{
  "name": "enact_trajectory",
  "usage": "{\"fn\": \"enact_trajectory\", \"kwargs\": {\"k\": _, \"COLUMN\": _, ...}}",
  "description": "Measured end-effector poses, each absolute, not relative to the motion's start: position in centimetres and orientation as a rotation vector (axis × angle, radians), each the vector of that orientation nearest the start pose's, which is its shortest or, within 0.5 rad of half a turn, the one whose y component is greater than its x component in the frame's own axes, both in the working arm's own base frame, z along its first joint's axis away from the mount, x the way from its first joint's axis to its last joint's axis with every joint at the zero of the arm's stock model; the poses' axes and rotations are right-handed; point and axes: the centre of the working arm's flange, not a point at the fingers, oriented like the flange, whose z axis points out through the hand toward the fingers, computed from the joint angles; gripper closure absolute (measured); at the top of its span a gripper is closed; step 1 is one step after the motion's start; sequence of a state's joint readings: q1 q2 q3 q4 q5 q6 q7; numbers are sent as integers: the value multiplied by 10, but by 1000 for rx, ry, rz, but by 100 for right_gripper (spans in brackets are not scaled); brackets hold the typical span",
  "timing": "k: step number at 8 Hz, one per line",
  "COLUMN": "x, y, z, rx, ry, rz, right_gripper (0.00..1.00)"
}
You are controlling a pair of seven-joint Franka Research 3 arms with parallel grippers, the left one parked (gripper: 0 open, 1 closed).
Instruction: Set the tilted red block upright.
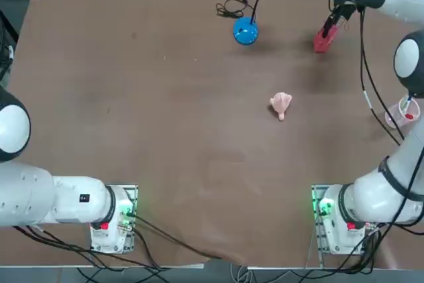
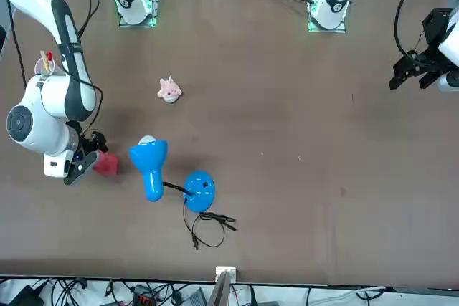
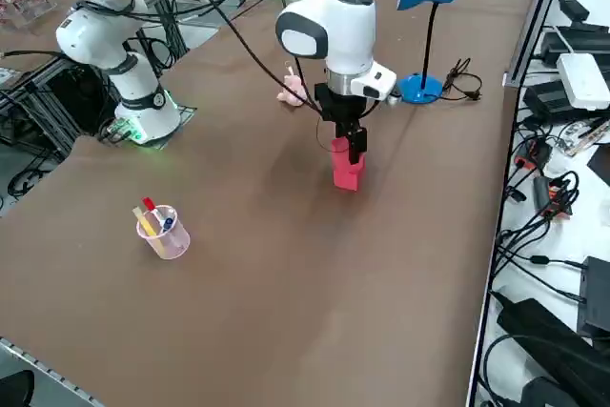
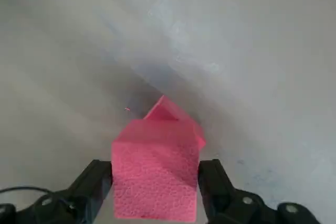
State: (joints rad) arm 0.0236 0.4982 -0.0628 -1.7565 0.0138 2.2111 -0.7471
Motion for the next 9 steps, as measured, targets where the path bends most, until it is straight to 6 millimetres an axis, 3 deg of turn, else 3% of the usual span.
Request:
{"fn": "enact_trajectory", "kwargs": {"k": 2, "x": 656, "y": -22, "z": 275, "rx": -2946, "ry": -1086, "rz": 86, "right_gripper": 4}}
{"fn": "enact_trajectory", "kwargs": {"k": 3, "x": 657, "y": -22, "z": 276, "rx": -2948, "ry": -1086, "rz": 81, "right_gripper": 16}}
{"fn": "enact_trajectory", "kwargs": {"k": 4, "x": 657, "y": -22, "z": 279, "rx": -2962, "ry": -1056, "rz": 73, "right_gripper": 21}}
{"fn": "enact_trajectory", "kwargs": {"k": 7, "x": 660, "y": -20, "z": 303, "rx": -3066, "ry": -718, "rz": 66, "right_gripper": 30}}
{"fn": "enact_trajectory", "kwargs": {"k": 9, "x": 657, "y": -18, "z": 314, "rx": -3119, "ry": -422, "rz": 86, "right_gripper": 30}}
